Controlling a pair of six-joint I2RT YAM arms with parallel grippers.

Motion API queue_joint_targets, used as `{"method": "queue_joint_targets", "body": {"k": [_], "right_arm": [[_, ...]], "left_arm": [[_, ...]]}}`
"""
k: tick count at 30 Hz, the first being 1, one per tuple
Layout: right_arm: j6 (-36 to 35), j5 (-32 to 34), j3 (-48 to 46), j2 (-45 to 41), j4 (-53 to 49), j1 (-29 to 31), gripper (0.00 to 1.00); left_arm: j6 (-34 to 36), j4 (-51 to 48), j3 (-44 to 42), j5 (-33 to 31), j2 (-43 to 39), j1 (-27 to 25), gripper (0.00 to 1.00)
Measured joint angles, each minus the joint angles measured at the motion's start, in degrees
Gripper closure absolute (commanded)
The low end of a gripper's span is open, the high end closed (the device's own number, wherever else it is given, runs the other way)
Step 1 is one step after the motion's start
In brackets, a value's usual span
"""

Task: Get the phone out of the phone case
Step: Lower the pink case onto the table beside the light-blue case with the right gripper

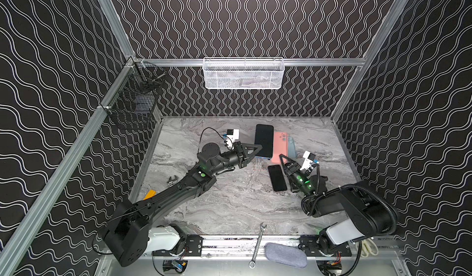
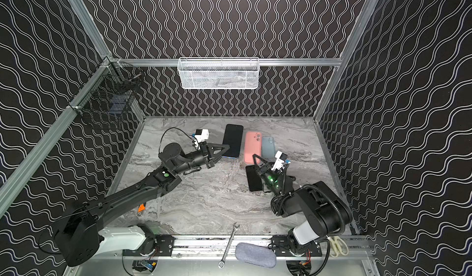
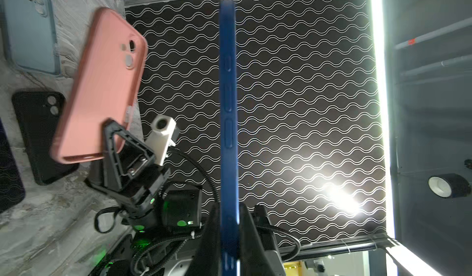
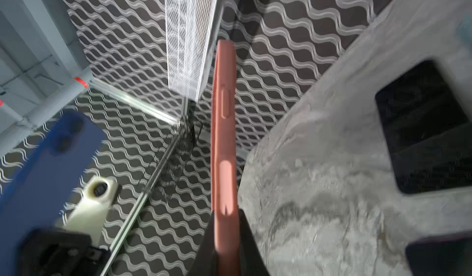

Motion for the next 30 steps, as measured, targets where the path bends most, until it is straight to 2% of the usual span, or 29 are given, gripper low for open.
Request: {"method": "queue_joint_targets", "body": {"k": [5,8,13,17,22,30], "right_arm": [[-0.48,-6.75,1.09,-6.10,-8.85,-7.96,0.88],[-1.09,-11.65,2.84,-8.79,-15.87,-15.50,0.87],[-3.19,-22.88,8.17,-7.78,-27.82,-28.06,0.87],[-8.61,-29.62,14.69,-5.73,-39.15,-33.86,0.87],[-18.56,-32.37,21.20,-4.74,-55.52,-38.60,0.87],[-32.02,-30.01,26.62,-0.96,-74.77,-41.09,0.86]], "left_arm": [[8.63,-7.56,0.83,-3.04,-0.46,1.18,1.00],[12.55,-11.21,1.38,-4.15,-0.70,1.95,1.00],[15.52,-13.18,1.81,-4.28,0.42,4.28,1.00],[16.41,-14.49,1.75,-3.56,0.87,6.38,1.00],[17.22,-14.49,1.18,-1.95,0.79,9.99,1.00],[18.38,-14.58,0.70,0.35,2.40,13.55,1.00]]}}
